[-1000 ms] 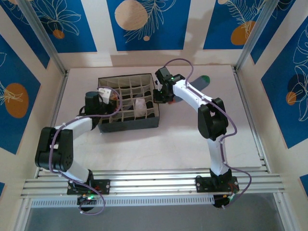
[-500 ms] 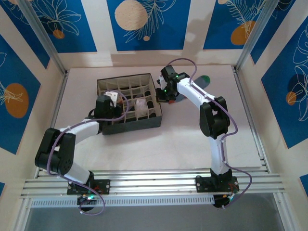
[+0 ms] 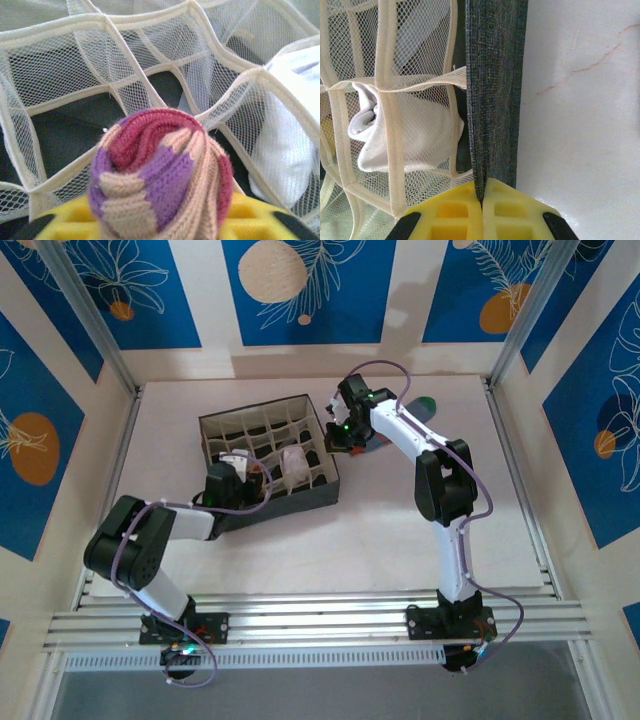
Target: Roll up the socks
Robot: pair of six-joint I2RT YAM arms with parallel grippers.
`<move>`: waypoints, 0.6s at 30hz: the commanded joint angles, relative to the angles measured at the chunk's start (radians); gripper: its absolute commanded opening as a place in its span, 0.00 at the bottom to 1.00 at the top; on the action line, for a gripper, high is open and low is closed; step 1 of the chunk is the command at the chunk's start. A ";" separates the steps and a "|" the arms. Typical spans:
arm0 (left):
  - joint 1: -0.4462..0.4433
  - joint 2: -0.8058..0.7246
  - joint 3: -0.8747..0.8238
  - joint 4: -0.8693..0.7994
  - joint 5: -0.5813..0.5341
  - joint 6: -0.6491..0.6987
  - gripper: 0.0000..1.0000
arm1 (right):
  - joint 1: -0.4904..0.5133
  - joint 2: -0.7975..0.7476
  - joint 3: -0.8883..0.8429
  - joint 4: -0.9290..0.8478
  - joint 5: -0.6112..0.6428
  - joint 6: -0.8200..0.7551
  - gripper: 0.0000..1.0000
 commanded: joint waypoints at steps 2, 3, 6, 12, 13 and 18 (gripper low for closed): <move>-0.006 -0.037 0.006 0.015 0.029 0.018 0.51 | 0.005 0.028 0.018 -0.035 -0.027 -0.001 0.00; -0.004 -0.054 0.014 -0.012 0.023 0.034 0.55 | 0.004 0.029 0.014 -0.034 -0.024 0.005 0.00; 0.001 -0.110 0.049 -0.122 -0.008 0.098 0.68 | 0.004 0.041 0.020 -0.033 -0.013 0.033 0.00; 0.042 -0.232 0.065 -0.180 0.006 0.083 1.00 | 0.006 0.094 0.105 -0.057 0.007 0.075 0.00; 0.047 -0.256 0.079 -0.208 0.005 0.094 1.00 | 0.008 0.098 0.112 -0.053 0.009 0.080 0.00; 0.075 -0.331 0.190 -0.386 -0.120 0.112 1.00 | 0.027 0.125 0.141 -0.039 0.007 0.116 0.00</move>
